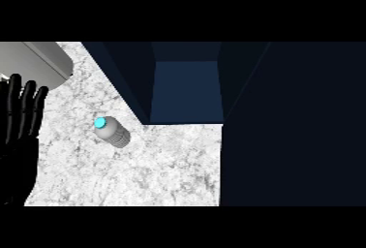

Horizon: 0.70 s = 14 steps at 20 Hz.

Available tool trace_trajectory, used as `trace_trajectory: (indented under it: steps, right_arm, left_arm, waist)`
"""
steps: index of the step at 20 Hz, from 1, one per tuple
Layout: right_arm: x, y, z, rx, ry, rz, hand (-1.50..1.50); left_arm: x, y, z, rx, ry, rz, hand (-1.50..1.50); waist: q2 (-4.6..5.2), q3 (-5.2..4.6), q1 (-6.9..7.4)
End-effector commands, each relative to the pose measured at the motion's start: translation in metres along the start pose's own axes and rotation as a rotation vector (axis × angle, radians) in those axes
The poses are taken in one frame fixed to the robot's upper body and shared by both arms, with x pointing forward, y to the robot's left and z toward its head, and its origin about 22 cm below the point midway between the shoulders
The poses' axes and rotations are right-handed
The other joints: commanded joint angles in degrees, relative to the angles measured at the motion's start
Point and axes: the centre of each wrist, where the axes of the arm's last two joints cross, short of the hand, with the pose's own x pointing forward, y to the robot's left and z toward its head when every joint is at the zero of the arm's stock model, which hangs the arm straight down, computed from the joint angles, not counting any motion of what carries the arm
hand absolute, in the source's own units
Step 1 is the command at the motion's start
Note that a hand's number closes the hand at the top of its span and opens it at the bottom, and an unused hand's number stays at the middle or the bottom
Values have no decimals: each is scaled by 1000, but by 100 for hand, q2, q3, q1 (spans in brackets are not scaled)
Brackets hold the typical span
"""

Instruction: Pick up the bottled water, place it into the cabinet and close the cabinet

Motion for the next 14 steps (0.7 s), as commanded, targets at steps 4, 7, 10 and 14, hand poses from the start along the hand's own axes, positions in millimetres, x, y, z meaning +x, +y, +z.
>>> trace_trajectory:
  steps: [4,7,10,14]
  right_arm:
    - [13,-7,27,25,5,-11,-150]
    - [12,13,25,190,75,-153,-150]
    - [31,19,35,205,80,-173,-150]
    - [62,30,53,199,81,-201,-150]
  left_arm:
    - [-16,-34,-12,209,15,-92,-150]
    - [-24,-15,-6,487,166,21,-150]
    - [-6,-36,-4,529,186,48,-150]
    - [18,-51,2,553,181,50,-150]
  waist:
    - [-207,76,-2]
    - [-197,61,58]
    - [-229,73,54]
    - [-224,74,78]
